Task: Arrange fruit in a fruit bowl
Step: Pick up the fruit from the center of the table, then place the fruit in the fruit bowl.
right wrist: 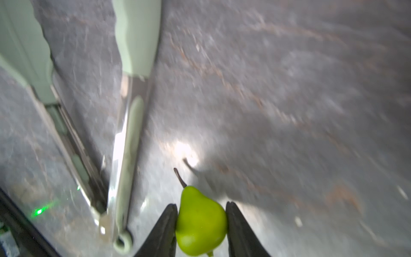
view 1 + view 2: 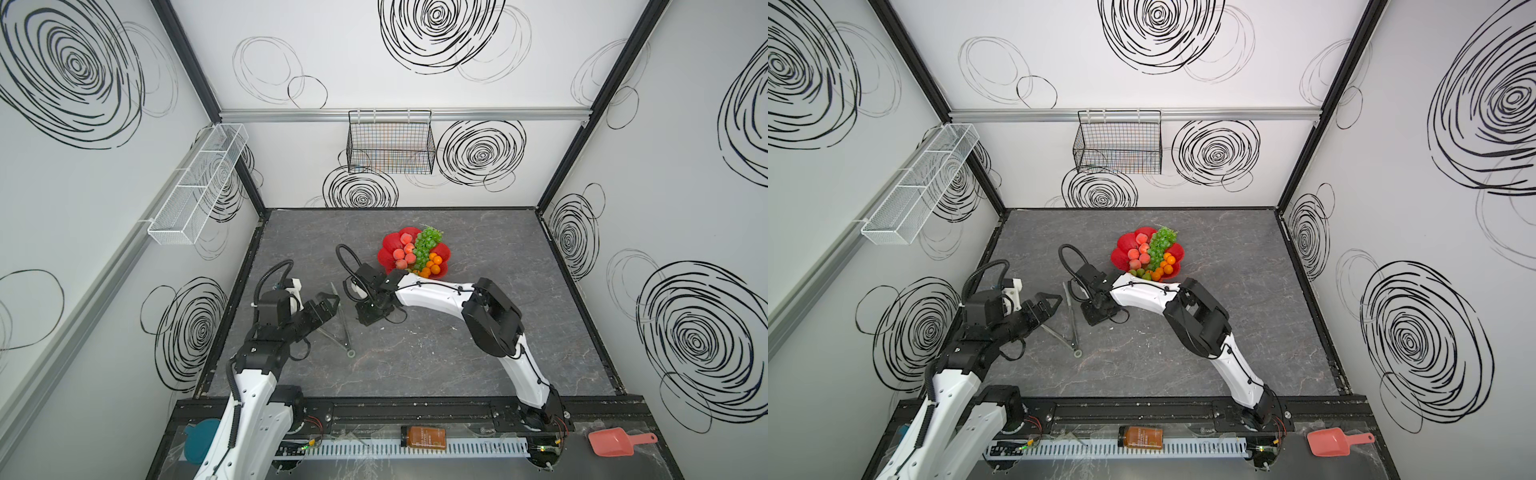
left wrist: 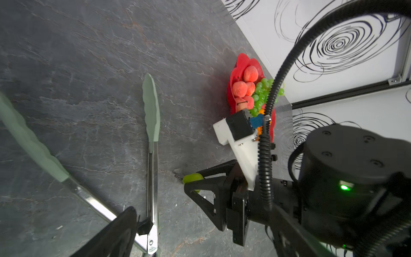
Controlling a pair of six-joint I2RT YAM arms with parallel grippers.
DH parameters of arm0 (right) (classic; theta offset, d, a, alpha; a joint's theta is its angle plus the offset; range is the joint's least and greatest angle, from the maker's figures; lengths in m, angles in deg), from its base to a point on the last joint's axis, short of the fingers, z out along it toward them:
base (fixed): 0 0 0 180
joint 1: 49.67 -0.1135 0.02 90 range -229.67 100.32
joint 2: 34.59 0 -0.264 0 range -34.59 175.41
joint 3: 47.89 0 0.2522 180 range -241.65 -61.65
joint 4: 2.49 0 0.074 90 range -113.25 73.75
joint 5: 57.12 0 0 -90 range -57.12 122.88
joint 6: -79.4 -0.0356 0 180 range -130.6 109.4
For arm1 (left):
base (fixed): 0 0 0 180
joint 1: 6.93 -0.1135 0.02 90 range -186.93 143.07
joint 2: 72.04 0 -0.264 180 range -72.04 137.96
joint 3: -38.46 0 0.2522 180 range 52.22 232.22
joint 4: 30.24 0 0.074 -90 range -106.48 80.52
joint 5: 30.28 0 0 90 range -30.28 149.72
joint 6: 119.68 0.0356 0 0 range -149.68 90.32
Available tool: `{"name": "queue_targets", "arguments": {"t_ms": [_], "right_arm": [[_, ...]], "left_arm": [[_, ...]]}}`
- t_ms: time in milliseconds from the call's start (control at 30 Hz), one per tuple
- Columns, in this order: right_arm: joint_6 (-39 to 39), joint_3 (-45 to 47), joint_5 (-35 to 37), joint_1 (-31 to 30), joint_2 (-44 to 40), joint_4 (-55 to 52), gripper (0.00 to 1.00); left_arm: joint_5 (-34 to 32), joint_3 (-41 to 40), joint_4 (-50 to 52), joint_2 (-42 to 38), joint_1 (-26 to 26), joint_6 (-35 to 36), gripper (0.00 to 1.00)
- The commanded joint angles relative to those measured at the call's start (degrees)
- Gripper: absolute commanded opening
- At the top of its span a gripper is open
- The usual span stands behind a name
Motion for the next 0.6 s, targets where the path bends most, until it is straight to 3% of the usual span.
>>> {"name": "queue_targets", "arguments": {"t_ms": [0,233,567], "right_arm": [[-1.84,6.57,0.58,0.89,-6.90,3.97,0.39],[-3.95,19.18,-0.12,4.00,-16.60,7.90,0.38],[-2.33,20.17,-0.08,10.65,-22.75,5.54,0.38]], "left_arm": [[-4.42,-1.49,-4.28,-0.47,4.94,-2.58,0.96],[-11.15,-2.81,-9.23,1.33,16.71,-6.55,0.96],[-17.13,0.70,-14.97,8.08,26.70,-8.07,0.96]]}}
